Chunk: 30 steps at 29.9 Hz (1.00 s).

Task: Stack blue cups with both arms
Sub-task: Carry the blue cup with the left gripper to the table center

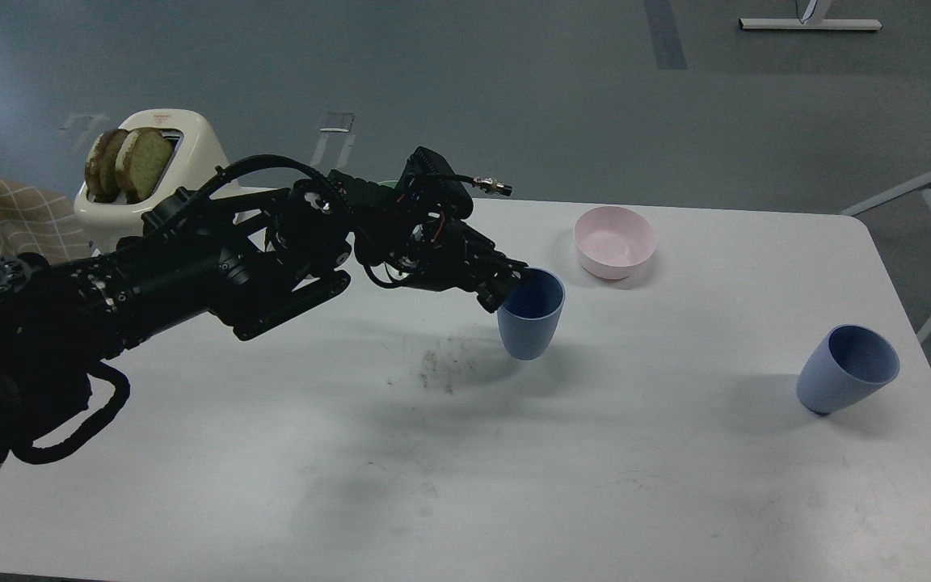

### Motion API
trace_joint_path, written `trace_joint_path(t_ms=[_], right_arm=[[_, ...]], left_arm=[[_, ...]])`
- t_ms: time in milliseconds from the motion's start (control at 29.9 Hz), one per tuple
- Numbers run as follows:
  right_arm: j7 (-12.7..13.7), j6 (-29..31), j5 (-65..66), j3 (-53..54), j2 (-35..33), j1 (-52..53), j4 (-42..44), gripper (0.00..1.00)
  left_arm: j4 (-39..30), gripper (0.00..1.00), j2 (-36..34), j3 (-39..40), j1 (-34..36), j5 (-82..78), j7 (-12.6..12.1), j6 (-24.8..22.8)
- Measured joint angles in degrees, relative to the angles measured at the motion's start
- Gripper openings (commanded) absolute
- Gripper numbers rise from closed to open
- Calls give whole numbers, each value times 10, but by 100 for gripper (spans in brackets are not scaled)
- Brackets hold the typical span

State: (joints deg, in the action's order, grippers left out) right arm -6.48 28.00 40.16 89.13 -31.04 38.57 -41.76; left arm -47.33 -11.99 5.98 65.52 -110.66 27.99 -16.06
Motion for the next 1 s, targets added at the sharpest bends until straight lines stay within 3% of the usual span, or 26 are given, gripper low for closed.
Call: trace_joint_path(t_ms=[334, 1002], right_arm=[[-58, 0, -1, 10, 0, -59, 0, 100], [-62, 0, -1, 17, 0, -71, -16, 100]], left_arm=[[1, 0, -1, 0, -5, 0, 0, 1], [-6, 0, -53, 1, -38, 1, 0, 18]])
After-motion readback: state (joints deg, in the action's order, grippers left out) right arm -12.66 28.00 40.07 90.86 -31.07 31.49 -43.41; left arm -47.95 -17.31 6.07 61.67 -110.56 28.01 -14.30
